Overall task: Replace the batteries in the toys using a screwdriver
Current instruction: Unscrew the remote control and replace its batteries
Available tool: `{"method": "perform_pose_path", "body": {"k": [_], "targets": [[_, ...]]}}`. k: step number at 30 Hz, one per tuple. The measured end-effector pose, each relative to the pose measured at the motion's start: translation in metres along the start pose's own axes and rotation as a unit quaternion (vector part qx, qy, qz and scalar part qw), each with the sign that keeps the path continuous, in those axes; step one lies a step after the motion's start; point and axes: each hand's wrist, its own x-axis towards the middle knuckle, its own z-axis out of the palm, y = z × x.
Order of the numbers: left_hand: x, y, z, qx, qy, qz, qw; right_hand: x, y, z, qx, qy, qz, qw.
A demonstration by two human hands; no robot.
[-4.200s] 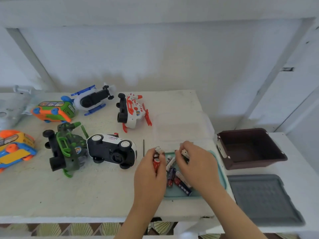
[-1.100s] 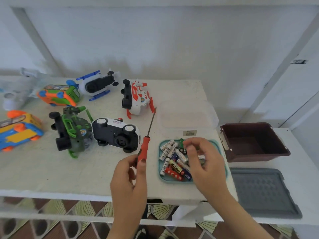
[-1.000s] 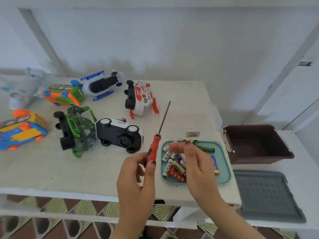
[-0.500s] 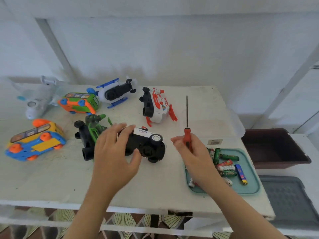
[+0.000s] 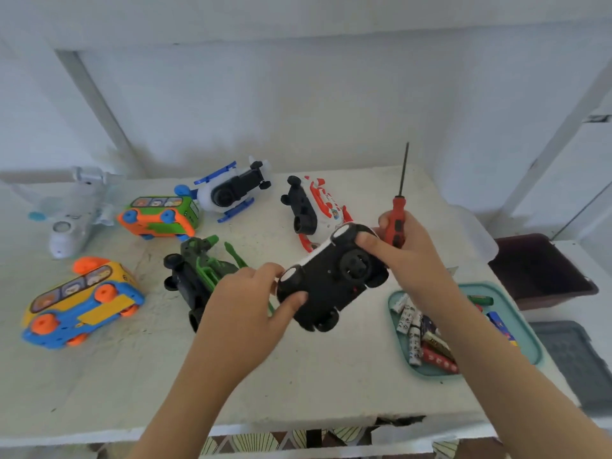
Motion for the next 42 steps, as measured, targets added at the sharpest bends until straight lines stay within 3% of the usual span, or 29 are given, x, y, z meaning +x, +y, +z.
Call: {"method": "perform_pose_path", "body": {"k": [5,8,11,14,21,23,26,29,33,35,39,42], "targets": [[-0.019,0.009,0.001,-0.121,-0.104,-0.048,0.986,0.023,-0.036,-0.01,-0.077,-0.198,0.021,0.977],[-0.028,0.011,0.01,-0.243,-0.171,-0.074,0.952,0.031,-0.042,-0.003,-0.131,-0.294,0.035,0.946],[-0.029,0.008,0.022,-0.397,-0.197,-0.077,0.893,0.034,-0.037,0.013,-0.209,-0.344,0.045,0.914],[-0.029,0.006,0.033,-0.402,-0.191,-0.053,0.894,0.035,-0.028,0.027,-0.246,-0.347,0.064,0.903],[-0.027,0.008,0.047,-0.414,-0.115,-0.054,0.901,0.027,-0.02,0.036,-0.301,-0.23,0.035,0.925],[-0.029,0.009,0.051,-0.433,-0.107,-0.064,0.893,0.019,-0.021,0.036,-0.332,-0.157,-0.001,0.93],[-0.035,0.007,0.061,-0.449,-0.089,-0.069,0.886,0.002,-0.024,0.036,-0.398,0.019,-0.091,0.913],[-0.039,0.002,0.067,-0.47,-0.118,-0.054,0.873,-0.011,-0.025,0.028,-0.302,0.096,-0.111,0.942],[-0.037,-0.005,0.069,-0.495,-0.159,-0.031,0.854,-0.022,-0.021,0.016,-0.353,0.079,-0.08,0.929],[-0.035,-0.005,0.072,-0.499,-0.154,-0.025,0.852,-0.029,-0.019,0.015,-0.335,0.108,-0.087,0.932],[-0.029,-0.005,0.079,-0.508,-0.134,-0.018,0.851,-0.041,-0.019,0.018,-0.212,0.226,-0.151,0.939],[-0.022,-0.007,0.081,-0.507,-0.13,-0.006,0.852,-0.047,-0.023,0.018,-0.139,0.25,-0.176,0.942]]}}
